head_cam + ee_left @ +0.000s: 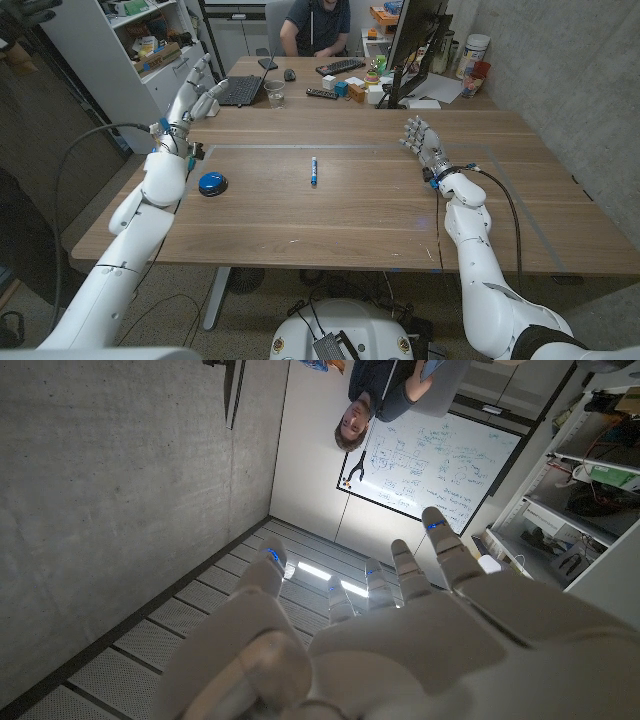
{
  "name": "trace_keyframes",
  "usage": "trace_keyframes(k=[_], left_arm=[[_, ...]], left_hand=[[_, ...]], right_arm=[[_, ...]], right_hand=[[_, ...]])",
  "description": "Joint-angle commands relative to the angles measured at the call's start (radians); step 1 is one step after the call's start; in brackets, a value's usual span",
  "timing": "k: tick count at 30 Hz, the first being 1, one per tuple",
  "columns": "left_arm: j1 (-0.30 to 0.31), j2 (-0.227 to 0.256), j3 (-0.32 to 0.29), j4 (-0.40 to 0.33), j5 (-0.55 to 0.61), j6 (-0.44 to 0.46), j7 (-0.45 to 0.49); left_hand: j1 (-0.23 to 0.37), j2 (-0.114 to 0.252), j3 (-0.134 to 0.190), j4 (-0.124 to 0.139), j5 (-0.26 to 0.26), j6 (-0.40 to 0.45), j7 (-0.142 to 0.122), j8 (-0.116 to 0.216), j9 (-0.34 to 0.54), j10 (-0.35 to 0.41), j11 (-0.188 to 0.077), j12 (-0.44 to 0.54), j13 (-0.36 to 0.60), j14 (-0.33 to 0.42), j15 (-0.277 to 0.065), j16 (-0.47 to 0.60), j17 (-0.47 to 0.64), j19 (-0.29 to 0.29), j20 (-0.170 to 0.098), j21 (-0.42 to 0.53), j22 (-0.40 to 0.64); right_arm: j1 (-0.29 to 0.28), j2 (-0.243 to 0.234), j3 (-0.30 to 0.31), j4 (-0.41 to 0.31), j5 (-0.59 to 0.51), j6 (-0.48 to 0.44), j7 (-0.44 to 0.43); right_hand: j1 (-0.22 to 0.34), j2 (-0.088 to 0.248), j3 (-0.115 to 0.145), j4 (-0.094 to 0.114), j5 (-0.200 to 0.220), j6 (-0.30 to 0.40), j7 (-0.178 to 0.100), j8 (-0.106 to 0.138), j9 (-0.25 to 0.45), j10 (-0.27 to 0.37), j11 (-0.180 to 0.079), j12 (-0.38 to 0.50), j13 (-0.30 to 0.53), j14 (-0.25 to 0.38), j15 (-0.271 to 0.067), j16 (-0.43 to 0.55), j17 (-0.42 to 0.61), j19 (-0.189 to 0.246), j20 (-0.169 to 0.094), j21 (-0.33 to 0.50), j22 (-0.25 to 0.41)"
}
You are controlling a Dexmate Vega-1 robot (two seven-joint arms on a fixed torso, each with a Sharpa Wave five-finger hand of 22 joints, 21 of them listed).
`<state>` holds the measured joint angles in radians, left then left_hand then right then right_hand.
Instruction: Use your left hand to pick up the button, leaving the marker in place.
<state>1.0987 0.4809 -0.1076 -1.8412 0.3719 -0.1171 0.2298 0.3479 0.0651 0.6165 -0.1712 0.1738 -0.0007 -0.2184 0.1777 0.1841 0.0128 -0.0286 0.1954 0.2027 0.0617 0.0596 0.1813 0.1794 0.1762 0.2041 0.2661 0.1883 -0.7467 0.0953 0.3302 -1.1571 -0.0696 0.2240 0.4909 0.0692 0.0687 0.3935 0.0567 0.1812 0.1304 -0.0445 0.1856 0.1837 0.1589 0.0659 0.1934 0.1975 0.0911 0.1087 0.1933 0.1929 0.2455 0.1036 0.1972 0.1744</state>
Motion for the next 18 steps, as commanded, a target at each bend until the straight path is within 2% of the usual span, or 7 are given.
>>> trace_keyframes(k=[1,3,6,13,16,18], left_arm=[[0.025,0.031,-0.018,-0.051,0.165,0.089,0.047],[0.029,0.037,-0.019,-0.061,0.188,0.11,0.046],[0.042,0.064,-0.005,-0.092,0.295,0.17,0.063],[0.051,0.078,-0.002,-0.126,0.334,0.225,0.036],[0.054,0.088,0.003,-0.14,0.366,0.261,0.022],[0.054,0.094,0.002,-0.159,0.361,0.296,-0.031]], left_hand=[[0.034,-0.014,-0.001,-0.013,0.005,-0.021,-0.001,0.005,0.002,-0.016,-0.004,0.002,0.002,-0.016,0.005,-0.001,0.003,0.0,0.01,-0.004,0.003],[0.052,-0.028,-0.005,-0.015,0.007,-0.03,-0.001,0.007,0.003,-0.019,-0.011,0.005,0.003,-0.021,-0.002,0.0,0.003,0.005,0.009,-0.006,0.003],[0.073,-0.05,-0.011,-0.016,0.008,-0.04,-0.001,0.01,0.004,-0.032,-0.014,0.004,0.003,-0.032,-0.007,-0.001,0.004,0.008,0.01,-0.009,0.002],[0.104,-0.098,-0.031,-0.013,0.01,-0.059,-0.001,0.012,0.004,-0.059,-0.024,0.003,0.004,-0.058,0.003,-0.003,0.005,0.013,0.013,-0.015,0.002],[0.11,-0.107,-0.035,-0.012,0.011,-0.063,-0.001,0.012,0.004,-0.067,-0.022,0.002,0.004,-0.065,0.007,-0.003,0.005,0.015,0.013,-0.016,0.002],[0.113,-0.111,-0.037,-0.011,0.011,-0.065,-0.001,0.012,0.004,-0.069,-0.022,0.002,0.004,-0.068,0.007,-0.003,0.005,0.015,0.013,-0.017,0.002]], right_arm=[[0.033,-0.007,0.005,0.058,-0.005,0.024,-0.001],[0.042,-0.006,0.006,0.074,-0.003,0.031,-0.002],[0.051,-0.007,0.006,0.089,-0.006,0.037,-0.002],[0.069,-0.008,0.006,0.122,-0.007,0.054,0.006],[0.069,-0.008,0.008,0.127,-0.005,0.061,0.009],[0.07,-0.007,0.011,0.131,-0.002,0.063,0.009]], right_hand=[[0.0,-0.006,0.003,-0.003,0.004,0.011,0.001,0.009,0.006,0.007,0.0,0.007,0.004,0.003,0.009,0.008,0.004,0.004,0.008,0.005,0.005],[-0.001,-0.006,0.002,-0.002,0.004,0.011,0.001,0.009,0.006,0.007,0.0,0.007,0.004,0.002,0.008,0.008,0.004,0.004,0.008,0.005,0.005],[-0.002,-0.006,0.002,-0.002,0.004,0.011,0.002,0.01,0.006,0.008,0.0,0.008,0.004,0.002,0.008,0.008,0.004,0.004,0.009,0.005,0.005],[-0.006,-0.007,-0.001,0.0,0.004,0.01,0.001,0.009,0.006,0.009,0.0,0.008,0.004,0.002,0.009,0.009,0.005,0.005,0.009,0.005,0.005],[-0.008,-0.008,-0.002,0.001,0.004,0.01,0.001,0.009,0.006,0.01,-0.002,0.008,0.004,0.003,0.009,0.009,0.006,0.005,0.01,0.005,0.005],[-0.009,-0.008,-0.003,0.002,0.004,0.011,0.001,0.009,0.006,0.009,-0.002,0.008,0.004,0.002,0.008,0.009,0.006,0.005,0.01,0.005,0.005]])
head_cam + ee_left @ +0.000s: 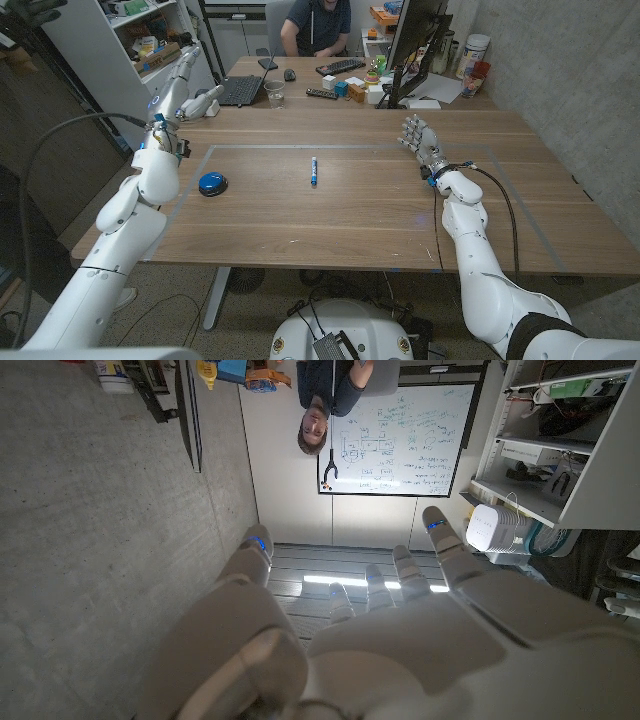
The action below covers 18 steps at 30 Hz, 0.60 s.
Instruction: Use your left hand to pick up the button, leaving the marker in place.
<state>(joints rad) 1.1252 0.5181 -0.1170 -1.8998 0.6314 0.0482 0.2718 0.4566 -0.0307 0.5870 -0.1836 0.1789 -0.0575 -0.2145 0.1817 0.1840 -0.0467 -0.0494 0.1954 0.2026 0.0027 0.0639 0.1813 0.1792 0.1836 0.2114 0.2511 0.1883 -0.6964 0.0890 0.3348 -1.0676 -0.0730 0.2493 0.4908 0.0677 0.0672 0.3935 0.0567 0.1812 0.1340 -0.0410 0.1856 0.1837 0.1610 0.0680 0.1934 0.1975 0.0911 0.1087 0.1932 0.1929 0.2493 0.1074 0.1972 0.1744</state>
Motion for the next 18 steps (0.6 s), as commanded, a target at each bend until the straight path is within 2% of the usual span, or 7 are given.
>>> trace_keyframes(k=[1,4,6,13,18], left_arm=[[0.028,0.059,0.014,-0.098,0.11,0.134,-0.07],[0.023,0.088,0.031,-0.126,0.144,0.206,-0.161],[0.013,0.113,0.039,-0.144,0.138,0.247,-0.255],[-0.009,0.145,0.071,-0.149,0.155,0.299,-0.331],[-0.023,0.188,0.094,-0.159,0.167,0.33,-0.415]], left_hand=[[0.009,-0.022,-0.011,0.003,0.007,-0.01,-0.005,0.009,0.004,-0.02,0.001,0.0,0.004,-0.017,0.005,-0.004,0.005,0.009,0.006,-0.003,0.002],[0.017,-0.033,-0.017,0.006,0.008,-0.01,-0.005,0.011,0.005,-0.031,-0.002,-0.001,0.004,-0.029,0.013,-0.005,0.005,0.012,0.007,-0.005,0.002],[0.019,-0.039,-0.021,0.007,0.009,-0.009,-0.005,0.012,0.005,-0.036,-0.004,-0.001,0.004,-0.033,0.015,-0.004,0.005,0.014,0.007,-0.005,0.002],[0.013,-0.066,-0.043,0.019,0.01,-0.012,-0.005,0.011,0.005,-0.058,-0.004,-0.001,0.004,-0.042,0.028,0.0,0.006,0.037,0.007,-0.002,0.003],[0.007,-0.085,-0.058,0.024,0.012,-0.02,-0.005,0.008,0.005,-0.081,0.002,-0.004,0.005,-0.054,0.029,-0.001,0.007,0.05,0.007,-0.001,0.003]], right_arm=[[0.02,-0.002,0.006,0.044,-0.001,0.04,0.008],[0.018,-0.002,0.007,0.041,-0.004,0.037,0.006],[0.019,-0.001,0.01,0.044,-0.001,0.04,0.008],[0.018,-0.003,0.01,0.043,-0.004,0.046,0.008],[0.019,-0.005,0.009,0.044,-0.005,0.049,0.007]], right_hand=[[-0.009,-0.007,-0.003,0.002,0.004,0.008,-0.002,0.01,0.006,0.007,-0.004,0.008,0.004,0.002,0.009,0.009,0.006,0.001,0.007,0.005,0.005],[-0.01,-0.008,-0.004,0.003,0.004,0.008,-0.002,0.01,0.006,0.008,-0.002,0.008,0.004,0.002,0.008,0.009,0.006,0.001,0.008,0.005,0.005],[-0.012,-0.008,-0.005,0.004,0.004,0.008,-0.002,0.01,0.006,0.009,-0.005,0.009,0.004,0.003,0.007,0.01,0.007,0.001,0.007,0.005,0.005],[-0.017,-0.01,-0.008,0.007,0.004,0.008,-0.002,0.01,0.006,0.008,-0.002,0.009,0.004,0.003,0.007,0.011,0.008,0.002,0.007,0.006,0.005],[-0.021,-0.012,-0.011,0.009,0.005,0.008,-0.003,0.01,0.006,0.008,-0.001,0.008,0.004,0.003,0.008,0.011,0.008,0.002,0.008,0.006,0.005]])
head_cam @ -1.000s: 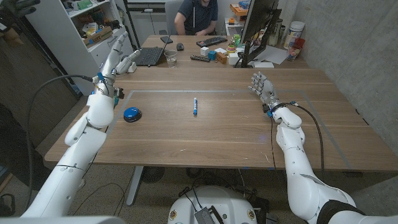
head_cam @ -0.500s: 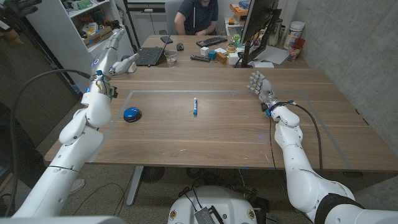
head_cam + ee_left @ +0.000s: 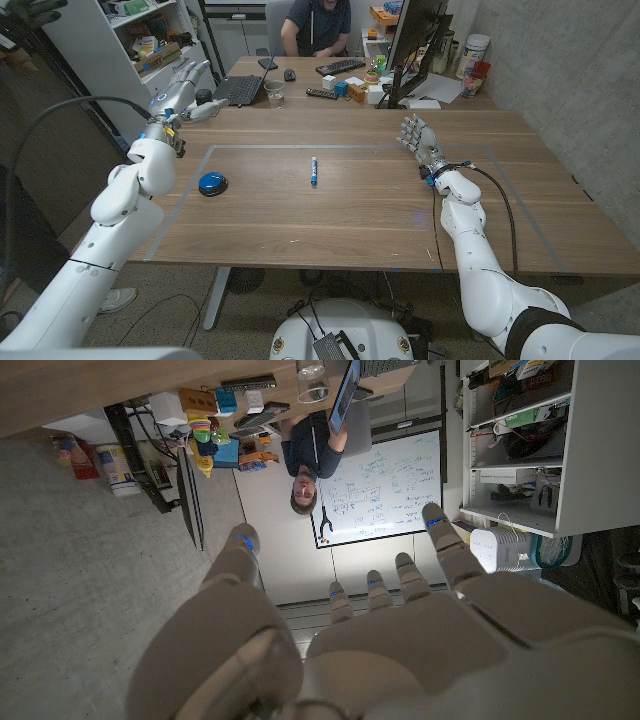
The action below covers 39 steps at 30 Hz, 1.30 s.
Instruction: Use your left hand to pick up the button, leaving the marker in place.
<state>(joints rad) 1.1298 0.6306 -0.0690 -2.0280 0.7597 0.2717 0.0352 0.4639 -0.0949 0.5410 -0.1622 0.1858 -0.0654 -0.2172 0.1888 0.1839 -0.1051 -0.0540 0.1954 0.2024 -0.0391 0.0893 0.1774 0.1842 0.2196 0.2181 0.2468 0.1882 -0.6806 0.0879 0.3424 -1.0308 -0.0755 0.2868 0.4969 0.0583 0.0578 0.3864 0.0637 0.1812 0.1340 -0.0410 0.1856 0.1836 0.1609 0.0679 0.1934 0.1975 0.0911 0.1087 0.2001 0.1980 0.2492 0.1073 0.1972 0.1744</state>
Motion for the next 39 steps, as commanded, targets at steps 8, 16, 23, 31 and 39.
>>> trace_keyframes(k=[8,16,23,31,39], left_arm=[[-0.038,0.144,0.073,-0.057,0.059,0.161,-0.32],[-0.031,0.197,0.095,-0.076,0.077,0.201,-0.424],[-0.031,0.228,0.117,-0.092,0.124,0.266,-0.508],[-0.06,0.274,0.188,-0.103,0.236,0.346,-0.617],[-0.09,0.261,0.221,-0.063,0.259,0.361,-0.674]], left_hand=[[-0.003,-0.04,-0.031,0.008,0.011,-0.025,-0.003,-0.001,0.005,-0.022,0.004,0.005,0.006,0.002,-0.003,0.013,0.003,0.037,0.0,0.007,0.004],[-0.002,-0.051,-0.046,0.011,0.016,-0.035,-0.003,-0.002,0.006,-0.012,0.007,0.014,0.008,0.02,-0.01,0.02,0.004,0.059,0.0,0.012,0.005],[-0.003,-0.056,-0.054,0.012,0.017,-0.042,-0.003,-0.003,0.006,-0.009,0.007,0.018,0.009,0.021,-0.008,0.02,0.004,0.068,0.0,0.013,0.005],[-0.003,-0.058,-0.06,0.014,0.018,-0.042,-0.003,-0.001,0.007,-0.012,0.012,0.018,0.01,0.024,-0.005,0.02,0.004,0.078,0.0,0.015,0.006],[0.001,-0.057,-0.065,0.015,0.019,-0.042,-0.003,0.001,0.007,-0.017,0.016,0.018,0.011,0.024,0.003,0.019,0.005,0.086,0.0,0.015,0.006]], right_arm=[[0.003,-0.006,-0.002,0.009,-0.006,0.016,0.0],[-0.002,-0.006,-0.003,0.002,-0.005,0.017,0.004],[-0.014,-0.002,-0.009,-0.019,-0.002,0.015,0.012],[-0.03,0.004,-0.017,-0.055,0.004,0.007,0.02],[-0.047,0.004,-0.02,-0.077,0.006,0.003,0.018]], right_hand=[[-0.015,-0.004,-0.007,0.004,0.006,0.009,-0.004,0.01,0.006,0.009,0.0,0.009,0.004,0.003,0.008,0.004,0.003,0.002,0.009,0.006,0.005],[-0.019,-0.006,-0.009,0.007,0.006,0.009,-0.004,0.009,0.006,0.008,-0.003,0.008,0.004,0.004,0.008,0.005,0.004,0.003,0.009,0.006,0.005],[-0.022,-0.008,-0.012,0.009,0.007,0.009,-0.005,0.01,0.006,0.01,-0.002,0.009,0.004,0.005,0.008,0.005,0.004,0.003,0.01,0.006,0.005],[-0.025,-0.009,-0.015,0.011,0.008,0.009,-0.004,0.01,0.006,0.009,-0.002,0.008,0.004,0.005,0.007,0.005,0.004,0.004,0.009,0.006,0.005],[-0.027,-0.011,-0.017,0.013,0.009,0.01,-0.005,0.01,0.006,0.01,-0.002,0.009,0.004,0.005,0.008,0.006,0.004,0.005,0.01,0.006,0.005]])
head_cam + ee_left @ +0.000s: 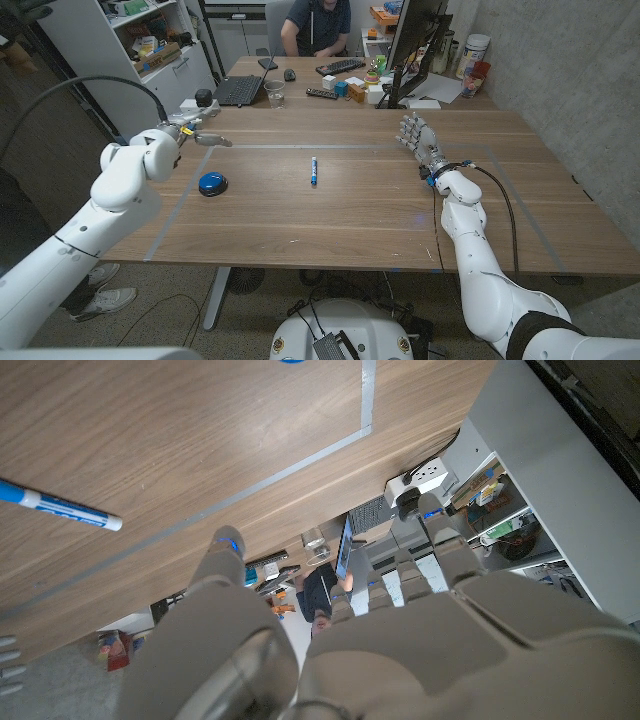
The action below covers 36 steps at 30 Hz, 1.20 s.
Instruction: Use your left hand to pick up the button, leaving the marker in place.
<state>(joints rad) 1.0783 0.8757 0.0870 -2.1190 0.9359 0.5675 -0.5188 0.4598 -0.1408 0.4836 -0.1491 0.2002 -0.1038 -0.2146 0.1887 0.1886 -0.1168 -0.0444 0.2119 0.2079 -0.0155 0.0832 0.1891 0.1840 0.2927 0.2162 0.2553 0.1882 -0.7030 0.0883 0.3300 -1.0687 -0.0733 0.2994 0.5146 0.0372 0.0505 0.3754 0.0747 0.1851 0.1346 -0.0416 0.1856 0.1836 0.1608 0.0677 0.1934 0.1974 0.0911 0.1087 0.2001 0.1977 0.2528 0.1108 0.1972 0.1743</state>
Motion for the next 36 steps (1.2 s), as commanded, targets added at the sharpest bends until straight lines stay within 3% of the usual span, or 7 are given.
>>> trace_keyframes(k=[1,11,25,34,36], left_arm=[[-0.043,0.016,0.075,0.035,0.091,0.068,-0.126],[-0.066,-0.009,0.112,0.118,0.068,0.061,-0.146],[-0.073,-0.003,0.143,0.163,0.061,0.081,-0.142],[-0.057,-0.039,0.125,0.201,0.006,0.056,-0.025],[-0.076,-0.031,0.153,0.213,0.024,0.061,-0.043]], left_hand=[[0.005,-0.011,-0.008,0.001,0.005,-0.003,-0.006,0.001,0.003,-0.006,0.007,0.002,0.005,0.0,0.01,0.008,0.005,0.013,0.002,0.006,0.006],[0.006,-0.011,-0.013,0.003,0.005,-0.002,-0.006,0.003,0.003,-0.009,0.013,0.003,0.006,0.0,0.013,0.007,0.005,0.02,0.002,0.006,0.006],[0.009,-0.01,-0.021,0.005,0.007,-0.002,-0.006,0.004,0.003,-0.016,0.018,0.003,0.008,0.001,0.017,0.007,0.005,0.03,0.002,0.007,0.006],[0.014,-0.007,-0.025,0.005,0.009,-0.003,-0.006,0.005,0.004,-0.012,0.018,0.007,0.009,0.005,0.016,0.008,0.005,0.037,0.002,0.007,0.006],[0.018,-0.005,-0.028,0.006,0.009,0.0,-0.006,0.006,0.004,-0.002,0.017,0.012,0.009,0.021,0.01,0.013,0.005,0.045,0.002,0.008,0.006]], right_arm=[[-0.024,0.001,-0.009,-0.039,0.003,-0.013,0.003],[-0.033,-0.001,-0.009,-0.051,0.014,-0.001,0.008],[-0.031,-0.005,-0.018,-0.043,0.011,0.004,0.007],[-0.033,-0.01,-0.019,-0.04,0.013,0.01,0.013],[-0.031,-0.012,-0.018,-0.037,0.014,0.015,0.013]], right_hand=[[-0.006,-0.003,-0.006,0.002,0.005,0.009,-0.004,0.01,0.006,0.01,-0.002,0.009,0.004,0.006,0.007,0.006,0.004,0.002,0.007,0.006,0.005],[-0.008,-0.004,-0.009,0.004,0.007,0.009,-0.006,0.009,0.006,0.009,-0.003,0.008,0.004,0.006,0.007,0.006,0.004,0.002,0.007,0.006,0.005],[-0.008,-0.006,-0.011,0.006,0.008,0.01,-0.005,0.01,0.006,0.013,-0.004,0.009,0.004,0.009,0.008,0.006,0.004,0.002,0.008,0.006,0.004],[-0.009,-0.006,-0.012,0.007,0.009,0.01,-0.005,0.01,0.006,0.011,-0.003,0.009,0.004,0.009,0.007,0.006,0.003,0.002,0.008,0.006,0.004],[-0.009,-0.006,-0.013,0.007,0.009,0.01,-0.006,0.01,0.006,0.01,-0.003,0.008,0.004,0.009,0.007,0.006,0.003,0.003,0.007,0.006,0.004]])
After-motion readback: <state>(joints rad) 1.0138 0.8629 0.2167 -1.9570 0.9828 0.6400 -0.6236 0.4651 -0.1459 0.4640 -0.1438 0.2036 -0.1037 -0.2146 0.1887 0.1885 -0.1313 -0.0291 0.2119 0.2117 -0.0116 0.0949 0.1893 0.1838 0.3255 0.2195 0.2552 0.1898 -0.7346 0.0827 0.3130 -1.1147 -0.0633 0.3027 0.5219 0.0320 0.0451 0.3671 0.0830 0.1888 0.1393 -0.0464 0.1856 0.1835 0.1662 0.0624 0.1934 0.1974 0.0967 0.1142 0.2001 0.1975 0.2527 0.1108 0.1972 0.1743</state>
